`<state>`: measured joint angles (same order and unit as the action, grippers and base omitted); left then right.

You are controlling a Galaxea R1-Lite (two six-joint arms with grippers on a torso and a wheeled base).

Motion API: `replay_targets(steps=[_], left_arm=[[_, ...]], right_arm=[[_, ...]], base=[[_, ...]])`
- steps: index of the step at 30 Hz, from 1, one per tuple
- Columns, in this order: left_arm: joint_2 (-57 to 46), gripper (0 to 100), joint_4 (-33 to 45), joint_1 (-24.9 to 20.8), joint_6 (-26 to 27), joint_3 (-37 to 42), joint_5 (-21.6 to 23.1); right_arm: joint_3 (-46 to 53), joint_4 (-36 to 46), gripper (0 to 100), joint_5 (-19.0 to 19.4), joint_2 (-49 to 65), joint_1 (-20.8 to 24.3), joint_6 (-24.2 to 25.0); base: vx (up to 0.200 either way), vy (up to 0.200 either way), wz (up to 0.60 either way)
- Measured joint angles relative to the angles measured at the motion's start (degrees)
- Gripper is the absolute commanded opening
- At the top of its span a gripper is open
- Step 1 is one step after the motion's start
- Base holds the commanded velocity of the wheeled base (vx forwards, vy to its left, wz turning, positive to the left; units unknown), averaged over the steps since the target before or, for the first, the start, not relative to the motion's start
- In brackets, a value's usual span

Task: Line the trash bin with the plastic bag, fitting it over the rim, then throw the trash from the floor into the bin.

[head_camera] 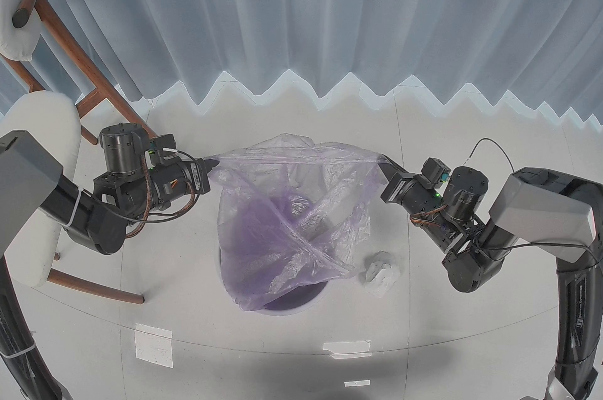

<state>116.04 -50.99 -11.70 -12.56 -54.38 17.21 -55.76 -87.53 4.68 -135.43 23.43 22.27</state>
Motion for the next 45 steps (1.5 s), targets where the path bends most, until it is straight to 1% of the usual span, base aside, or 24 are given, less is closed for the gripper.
replay_targets(steps=[5,16,21,25,37,45], left_arm=[[2.7,0,0.0,0.7,-2.7,-2.3,0.0],[8.9,0,0.0,1.5,-3.4,-6.4,0.0],[11.3,0,0.2,1.8,-5.5,-7.5,0.0],[12.0,0,0.7,1.9,-6.5,-7.7,0.1],[13.8,0,0.7,3.4,-6.3,-8.3,0.3],[11.7,0,0.3,3.7,-6.1,-5.8,1.2]], right_arm=[[-1.7,-0.1,0,0.0,-3.1,-0.1,0.0],[-3.3,-0.2,0,0.0,-8.4,-0.1,0.1],[-3.8,-0.4,0,0.0,-10.3,0.1,0.1],[-3.7,-0.4,0,0.0,-11.0,0.2,0.4],[-1.9,-0.3,0,0.2,-12.1,0.9,0.4],[-0.1,-1.5,0,0.2,-10.6,0.5,0.4]], base=[[0.0,0.0,0.0],[0.0,0.0,0.0],[0.0,0.0,0.0],[0.0,0.0,0.0],[0.0,0.0,0.0],[0.0,0.0,0.0]])
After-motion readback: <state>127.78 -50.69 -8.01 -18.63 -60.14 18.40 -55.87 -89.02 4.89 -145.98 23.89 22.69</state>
